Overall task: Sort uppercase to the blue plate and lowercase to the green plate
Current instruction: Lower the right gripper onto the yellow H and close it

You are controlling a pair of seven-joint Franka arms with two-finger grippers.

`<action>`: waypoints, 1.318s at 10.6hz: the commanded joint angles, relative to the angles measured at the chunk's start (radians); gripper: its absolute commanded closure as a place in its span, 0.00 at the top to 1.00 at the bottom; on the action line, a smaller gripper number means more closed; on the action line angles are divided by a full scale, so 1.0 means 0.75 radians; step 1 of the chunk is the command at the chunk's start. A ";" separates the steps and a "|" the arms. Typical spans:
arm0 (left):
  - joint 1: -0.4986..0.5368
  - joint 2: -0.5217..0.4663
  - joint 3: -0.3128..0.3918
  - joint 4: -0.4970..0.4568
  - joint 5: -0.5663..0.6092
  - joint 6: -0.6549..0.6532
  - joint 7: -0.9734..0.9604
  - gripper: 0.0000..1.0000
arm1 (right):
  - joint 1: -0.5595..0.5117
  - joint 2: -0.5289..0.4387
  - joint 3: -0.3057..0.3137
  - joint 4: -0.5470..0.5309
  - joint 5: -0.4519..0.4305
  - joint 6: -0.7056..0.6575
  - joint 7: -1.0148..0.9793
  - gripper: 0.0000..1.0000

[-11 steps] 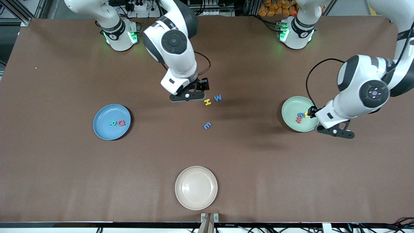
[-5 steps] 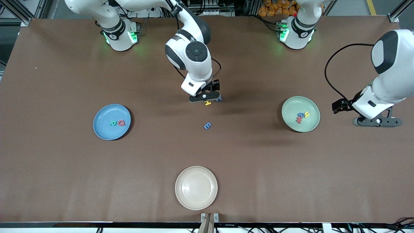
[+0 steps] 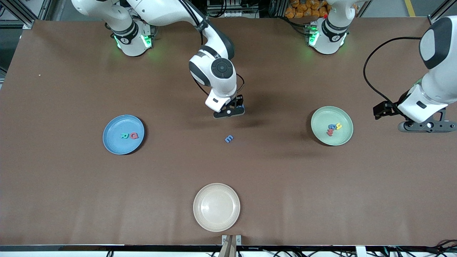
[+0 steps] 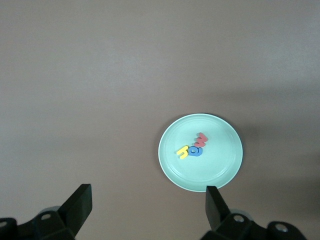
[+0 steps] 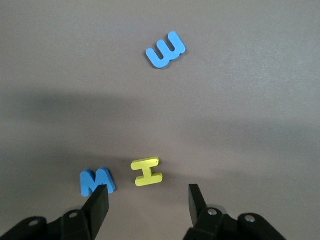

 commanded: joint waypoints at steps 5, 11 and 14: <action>-0.010 -0.017 0.013 0.041 -0.027 -0.088 -0.014 1.00 | 0.021 0.086 0.001 -0.044 -0.028 0.163 0.029 0.67; -0.003 -0.013 0.013 0.053 -0.029 -0.090 -0.010 1.00 | 0.033 0.110 0.001 -0.067 -0.043 0.217 0.027 0.62; -0.007 -0.001 -0.003 0.051 -0.031 -0.090 -0.008 1.00 | 0.035 0.120 0.001 -0.065 -0.063 0.227 0.027 0.58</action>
